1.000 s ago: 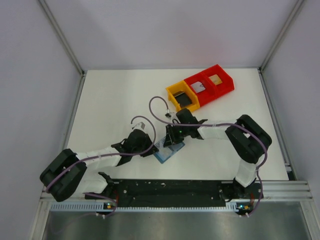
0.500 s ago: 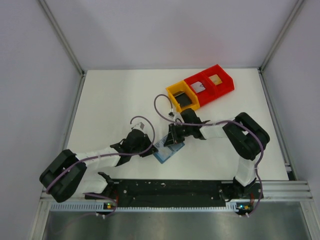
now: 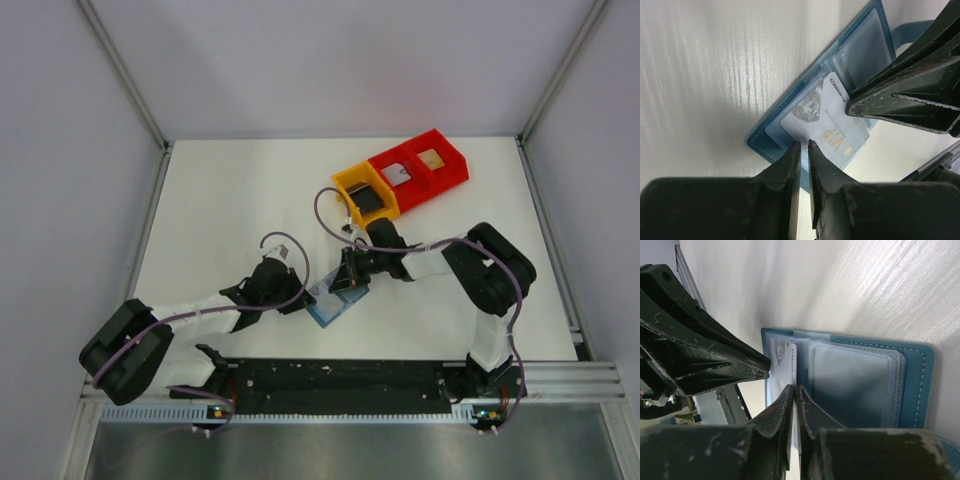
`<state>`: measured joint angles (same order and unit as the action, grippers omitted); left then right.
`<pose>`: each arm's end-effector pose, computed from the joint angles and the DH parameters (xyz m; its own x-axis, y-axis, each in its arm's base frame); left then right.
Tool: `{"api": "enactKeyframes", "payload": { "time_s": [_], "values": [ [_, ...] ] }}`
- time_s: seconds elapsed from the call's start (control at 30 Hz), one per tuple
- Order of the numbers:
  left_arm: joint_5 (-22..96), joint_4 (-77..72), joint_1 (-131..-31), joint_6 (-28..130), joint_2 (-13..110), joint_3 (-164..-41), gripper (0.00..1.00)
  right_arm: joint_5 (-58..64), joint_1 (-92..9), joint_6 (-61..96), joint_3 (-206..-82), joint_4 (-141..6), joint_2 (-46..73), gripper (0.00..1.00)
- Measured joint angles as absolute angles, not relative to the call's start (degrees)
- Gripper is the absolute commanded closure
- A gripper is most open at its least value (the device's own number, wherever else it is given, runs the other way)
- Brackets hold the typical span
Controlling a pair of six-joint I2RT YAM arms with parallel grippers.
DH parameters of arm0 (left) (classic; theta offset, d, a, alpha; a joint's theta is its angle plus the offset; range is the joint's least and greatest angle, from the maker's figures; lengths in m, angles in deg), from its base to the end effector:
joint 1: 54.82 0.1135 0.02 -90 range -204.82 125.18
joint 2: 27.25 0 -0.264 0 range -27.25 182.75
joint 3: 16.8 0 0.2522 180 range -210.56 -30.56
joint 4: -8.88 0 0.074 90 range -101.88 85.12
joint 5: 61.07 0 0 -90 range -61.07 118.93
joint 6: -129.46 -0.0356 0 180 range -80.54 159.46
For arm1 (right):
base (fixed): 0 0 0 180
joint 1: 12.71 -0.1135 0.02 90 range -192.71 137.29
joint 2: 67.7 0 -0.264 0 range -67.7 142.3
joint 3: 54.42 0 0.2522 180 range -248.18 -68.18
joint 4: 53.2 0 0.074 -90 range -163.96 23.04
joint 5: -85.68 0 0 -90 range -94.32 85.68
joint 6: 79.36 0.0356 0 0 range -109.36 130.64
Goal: Take the credit cards out of the card holder
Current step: Remove the credit card from the card holder.
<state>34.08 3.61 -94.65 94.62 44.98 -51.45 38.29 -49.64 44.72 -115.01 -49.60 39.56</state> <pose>0.1666 -0.1431 0.1367 -0.8634 -0.3443 -0.3687 -0.0353 0.7704 -0.6366 0.2610 0.2263 0.1137 -0.9214 -0.1767 -0.3460 -0.3878 0.4711 0.7923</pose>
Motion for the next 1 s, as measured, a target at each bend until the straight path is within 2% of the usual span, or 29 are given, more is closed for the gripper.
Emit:
{"api": "enactKeyframes", "payload": {
  "time_s": [0.73,1.0],
  "values": [
    [34.3,3.7,-94.5,94.6,44.8,-51.2,0.84,40.1,-45.9,48.4,-110.5,-43.5,39.5,1.0],
    [35.5,1.2,-94.5,94.8,41.0,-51.0,0.82,38.2,-45.9,51.7,-107.4,-40.0,38.3,1.0]
  ]
}}
